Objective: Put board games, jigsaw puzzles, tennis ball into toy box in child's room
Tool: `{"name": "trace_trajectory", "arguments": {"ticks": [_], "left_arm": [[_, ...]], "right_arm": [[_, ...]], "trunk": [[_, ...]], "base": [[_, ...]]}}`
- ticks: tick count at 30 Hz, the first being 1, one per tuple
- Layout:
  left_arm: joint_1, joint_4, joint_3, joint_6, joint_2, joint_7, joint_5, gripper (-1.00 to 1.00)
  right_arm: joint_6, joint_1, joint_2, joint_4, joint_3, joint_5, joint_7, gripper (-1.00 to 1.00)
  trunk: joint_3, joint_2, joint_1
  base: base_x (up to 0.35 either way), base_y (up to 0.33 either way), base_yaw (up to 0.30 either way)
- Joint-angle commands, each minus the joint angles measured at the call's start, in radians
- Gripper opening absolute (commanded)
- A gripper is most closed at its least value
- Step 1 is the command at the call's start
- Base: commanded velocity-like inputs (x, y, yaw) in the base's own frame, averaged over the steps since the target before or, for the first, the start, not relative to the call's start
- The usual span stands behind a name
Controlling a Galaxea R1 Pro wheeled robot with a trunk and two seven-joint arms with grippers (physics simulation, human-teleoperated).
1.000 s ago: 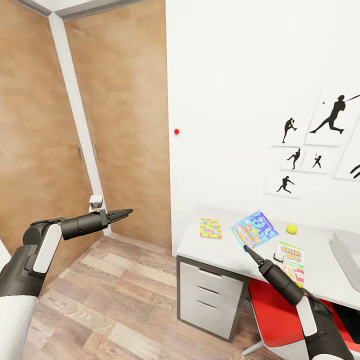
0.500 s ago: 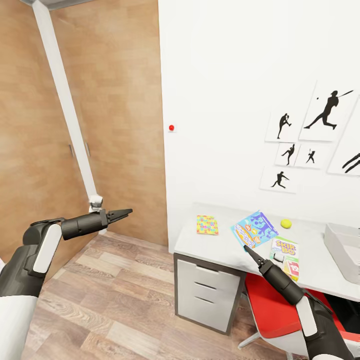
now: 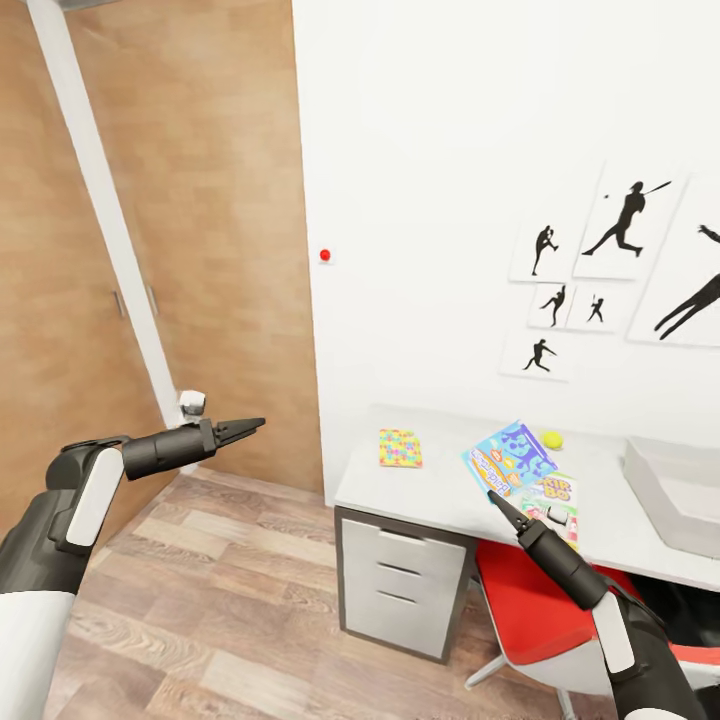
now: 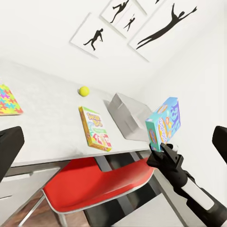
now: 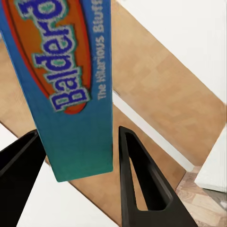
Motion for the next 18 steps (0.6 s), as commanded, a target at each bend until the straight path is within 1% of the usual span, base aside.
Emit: {"name": "trace_trajectory", "arguments": {"ticks": [1, 7, 18], "left_arm": [[-0.001, 0.000, 0.001, 0.003, 0.000, -0.004, -0.002, 1.00], [-0.001, 0.000, 0.001, 0.003, 0.000, -0.004, -0.002, 1.00], [-0.001, 0.000, 0.001, 0.003, 0.000, -0.004, -0.002, 1.00]], "right_arm": [[0.010, -0.001, 0.000, 0.000, -0.001, -0.003, 0.003, -1.00], [0.010, -0.001, 0.000, 0.000, -0.001, -0.003, 0.003, -1.00], [0.008, -0.001, 0.000, 0.000, -0.001, -0.003, 0.003, -1.00]], "trunk": [[-0.002, -0.002, 0.001], [-0.002, -0.002, 0.001], [-0.002, -0.002, 0.001]], "base": [[0.000, 0.069, -0.259], [0.018, 0.100, -0.262], [0.092, 0.043, -0.264]]}}
